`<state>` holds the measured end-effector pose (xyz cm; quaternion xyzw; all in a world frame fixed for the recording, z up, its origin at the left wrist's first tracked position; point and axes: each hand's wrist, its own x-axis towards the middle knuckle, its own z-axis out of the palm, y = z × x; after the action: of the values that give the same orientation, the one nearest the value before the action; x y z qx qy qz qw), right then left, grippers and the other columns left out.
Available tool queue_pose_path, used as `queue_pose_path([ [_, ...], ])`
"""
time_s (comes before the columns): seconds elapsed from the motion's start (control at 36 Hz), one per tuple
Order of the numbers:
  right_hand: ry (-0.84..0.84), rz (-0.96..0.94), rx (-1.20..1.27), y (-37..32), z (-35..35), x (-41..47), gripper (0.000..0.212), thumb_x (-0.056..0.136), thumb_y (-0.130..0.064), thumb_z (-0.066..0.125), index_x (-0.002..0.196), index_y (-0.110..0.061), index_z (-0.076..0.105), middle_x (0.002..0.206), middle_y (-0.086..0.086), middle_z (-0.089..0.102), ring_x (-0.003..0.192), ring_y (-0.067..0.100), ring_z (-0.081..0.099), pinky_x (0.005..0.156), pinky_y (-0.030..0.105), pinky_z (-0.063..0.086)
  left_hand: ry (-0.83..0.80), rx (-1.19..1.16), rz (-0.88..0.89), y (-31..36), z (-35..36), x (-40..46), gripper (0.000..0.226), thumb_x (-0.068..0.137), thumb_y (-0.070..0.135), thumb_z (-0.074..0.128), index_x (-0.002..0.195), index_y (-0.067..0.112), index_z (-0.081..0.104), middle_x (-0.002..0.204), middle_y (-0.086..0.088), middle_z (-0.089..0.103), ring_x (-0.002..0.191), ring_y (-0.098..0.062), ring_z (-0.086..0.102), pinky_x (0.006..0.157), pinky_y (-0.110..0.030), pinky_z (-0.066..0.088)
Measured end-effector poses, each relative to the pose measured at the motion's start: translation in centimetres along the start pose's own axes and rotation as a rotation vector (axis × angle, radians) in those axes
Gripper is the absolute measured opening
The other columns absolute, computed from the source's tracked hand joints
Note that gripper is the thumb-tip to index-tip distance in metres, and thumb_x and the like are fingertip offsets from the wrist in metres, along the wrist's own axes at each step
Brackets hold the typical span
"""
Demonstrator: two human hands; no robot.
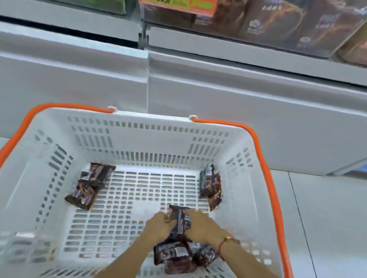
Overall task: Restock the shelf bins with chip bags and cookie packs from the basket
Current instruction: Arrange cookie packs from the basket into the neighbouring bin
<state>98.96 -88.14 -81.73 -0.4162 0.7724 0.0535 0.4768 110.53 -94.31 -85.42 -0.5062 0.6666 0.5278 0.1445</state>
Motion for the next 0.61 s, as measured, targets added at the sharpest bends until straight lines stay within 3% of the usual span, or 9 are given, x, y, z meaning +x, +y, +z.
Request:
queue_pose_path([
  [0.06, 0.006, 0.026, 0.068, 0.1, 0.5, 1.0, 0.068, 0.091, -0.008, 0.054, 0.149, -0.011, 0.018, 0.098, 0.004, 0.049, 0.075, 0.016, 0.052, 0.055, 0.024, 0.036, 0.005, -0.068, -0.035, 0.0, 0.3, 0.5, 0.043, 0.098, 0.02, 0.052, 0.058, 0.014, 0.038, 0.051, -0.001, 0.034, 0.046, -0.011, 0.034, 0.047, -0.023, 0.026],
  [0.14, 0.004, 0.07, 0.193, 0.1, 0.8, 1.9, 0.077, 0.083, -0.007, 0.067, 0.144, -0.01, 0.021, 0.13, 0.011, 0.045, 0.104, 0.021, 0.051, 0.072, 0.027, 0.046, -0.009, -0.16, -0.087, 0.2, 0.1, 1.2, 0.041, 0.096, 0.021, 0.056, 0.057, 0.015, 0.044, 0.051, -0.001, 0.04, 0.047, -0.012, 0.039, 0.049, -0.023, 0.031],
  [0.19, -0.032, 0.061, 0.201, -0.1, 0.2, 2.0, 0.087, 0.078, -0.004, 0.073, 0.146, -0.009, 0.019, 0.141, 0.011, 0.038, 0.121, 0.025, 0.045, 0.094, 0.031, 0.045, -0.013, -0.226, -0.127, 0.4, -0.5, 1.6, 0.039, 0.095, 0.022, 0.058, 0.058, 0.011, 0.051, 0.051, -0.002, 0.04, 0.047, -0.014, 0.039, 0.049, -0.025, 0.034],
  [0.28, -0.027, -0.01, 0.132, -0.3, -1.3, 1.6, 0.089, 0.077, -0.005, 0.076, 0.149, -0.009, 0.022, 0.151, 0.01, 0.031, 0.136, 0.027, 0.034, 0.108, 0.032, 0.036, -0.02, -0.352, -0.161, 1.3, -1.8, 1.7, 0.023, 0.092, 0.019, 0.063, 0.106, 0.001, 0.061, 0.081, -0.012, 0.058, 0.063, -0.02, 0.056, 0.053, -0.028, 0.049],
  [0.36, 0.108, -0.098, 0.114, 0.0, -2.9, 0.8, 0.069, 0.077, -0.008, 0.076, 0.139, -0.014, 0.046, 0.138, 0.007, 0.047, 0.122, 0.022, 0.05, 0.097, 0.025, 0.042, -0.049, -0.466, -0.164, 2.8, -4.0, 0.9, 0.026, 0.091, 0.014, 0.064, 0.114, 0.008, 0.054, 0.092, -0.012, 0.058, 0.064, -0.02, 0.057, 0.048, -0.025, 0.046],
  [0.42, 0.188, -0.19, 0.157, 0.2, -4.0, 0.1, 0.047, 0.075, -0.009, 0.077, 0.12, -0.015, 0.066, 0.109, 0.003, 0.066, 0.091, 0.01, 0.061, 0.079, 0.017, 0.046, -0.068, -0.498, -0.157, 4.1, -5.5, 0.1, 0.015, 0.09, 0.015, 0.065, 0.103, 0.012, 0.06, 0.083, -0.008, 0.062, 0.059, -0.016, 0.055, 0.045, -0.02, 0.041],
  [0.47, 0.258, -0.246, 0.179, -0.1, -5.4, -1.4, 0.028, 0.079, -0.013, 0.074, 0.107, -0.016, 0.072, 0.085, -0.009, 0.068, 0.074, -0.001, 0.057, 0.067, 0.011, 0.039, -0.081, -0.478, -0.126, 5.7, -7.3, -1.3, 0.007, 0.09, 0.02, 0.066, 0.093, 0.015, 0.062, 0.08, -0.004, 0.065, 0.058, -0.012, 0.059, 0.048, -0.019, 0.041],
  [0.56, 0.391, -0.259, 0.19, -1.1, -8.1, -4.5, 0.02, 0.091, -0.024, 0.062, 0.111, -0.022, 0.068, 0.094, -0.01, 0.064, 0.085, 0.006, 0.056, 0.067, 0.013, 0.038, -0.089, -0.417, -0.054, 8.3, -9.6, -3.4, 0.021, 0.094, 0.035, 0.058, 0.095, 0.015, 0.063, 0.079, 0.001, 0.066, 0.061, -0.007, 0.059, 0.052, -0.019, 0.04],
  [0.61, 0.482, -0.252, 0.2, -1.5, -9.7, -6.2, 0.008, 0.095, -0.028, 0.054, 0.097, -0.025, 0.061, 0.088, -0.011, 0.062, 0.084, 0.012, 0.056, 0.064, 0.016, 0.039, -0.075, -0.361, 0.006, 10.0, -11.1, -4.8, 0.038, 0.098, 0.046, 0.043, 0.099, 0.015, 0.066, 0.081, 0.004, 0.062, 0.065, -0.008, 0.053, 0.057, -0.021, 0.038],
])
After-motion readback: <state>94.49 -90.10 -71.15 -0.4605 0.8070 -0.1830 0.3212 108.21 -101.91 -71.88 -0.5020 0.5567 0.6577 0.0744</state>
